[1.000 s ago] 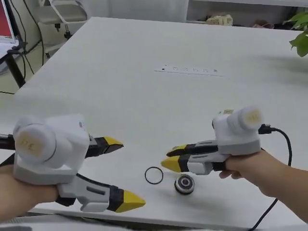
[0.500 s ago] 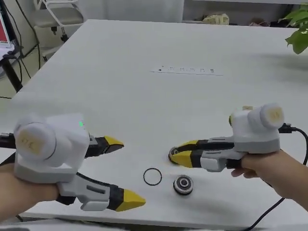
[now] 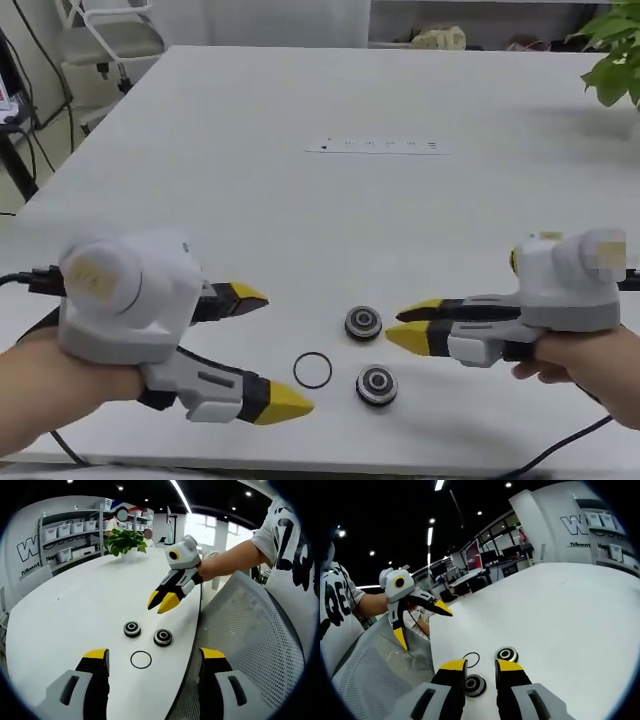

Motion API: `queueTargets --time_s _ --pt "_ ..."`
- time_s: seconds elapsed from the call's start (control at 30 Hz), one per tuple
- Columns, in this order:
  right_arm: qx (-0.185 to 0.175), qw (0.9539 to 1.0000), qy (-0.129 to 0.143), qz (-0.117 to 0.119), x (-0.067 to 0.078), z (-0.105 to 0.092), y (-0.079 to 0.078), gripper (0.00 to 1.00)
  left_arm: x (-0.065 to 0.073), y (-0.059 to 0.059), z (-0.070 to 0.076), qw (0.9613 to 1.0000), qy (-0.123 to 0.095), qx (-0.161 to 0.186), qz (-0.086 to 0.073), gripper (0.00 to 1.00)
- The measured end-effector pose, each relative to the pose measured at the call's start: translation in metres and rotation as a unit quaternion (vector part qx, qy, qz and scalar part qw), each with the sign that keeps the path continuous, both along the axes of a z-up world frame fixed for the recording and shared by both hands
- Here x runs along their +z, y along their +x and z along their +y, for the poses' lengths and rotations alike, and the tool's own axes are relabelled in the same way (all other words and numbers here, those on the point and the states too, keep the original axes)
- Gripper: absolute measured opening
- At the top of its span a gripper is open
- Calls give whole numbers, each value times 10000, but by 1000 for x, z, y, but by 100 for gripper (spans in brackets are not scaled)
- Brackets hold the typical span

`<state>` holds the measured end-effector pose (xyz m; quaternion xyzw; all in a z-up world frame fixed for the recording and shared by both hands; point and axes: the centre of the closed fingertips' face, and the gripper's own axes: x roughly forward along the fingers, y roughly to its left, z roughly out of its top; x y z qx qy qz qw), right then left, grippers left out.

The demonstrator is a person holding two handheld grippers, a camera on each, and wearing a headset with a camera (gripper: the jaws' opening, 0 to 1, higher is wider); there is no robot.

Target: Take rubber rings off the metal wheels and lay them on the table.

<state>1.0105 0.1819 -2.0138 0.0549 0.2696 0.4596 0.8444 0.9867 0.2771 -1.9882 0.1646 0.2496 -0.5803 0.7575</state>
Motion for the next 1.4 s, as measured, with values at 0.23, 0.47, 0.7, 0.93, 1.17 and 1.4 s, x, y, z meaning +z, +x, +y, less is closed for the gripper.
queueTargets --time_s 0.23,0.47,0.7,0.93,1.17,1.4 --pt "-56 10000 -32 23 -6 -5 -5 20 -3 3 -8 9999 23 -75 79 69" --pt "7 10000 -97 -1 -12 -5 -11 21 -7 6 -21 9997 49 -207 125 67" --pt "130 9997 -204 0 -22 -6 -17 21 -17 9 -28 9992 112 -324 227 64" --pt "194 9993 -318 7 -28 -5 -24 22 -24 10 -36 9986 157 -403 295 62" --pt "329 9983 -488 -10 -38 -5 -28 23 -33 9 -43 9977 197 -523 379 58" --pt "504 9966 -647 -44 -46 -4 -32 23 -42 5 -48 9967 301 -622 416 53"
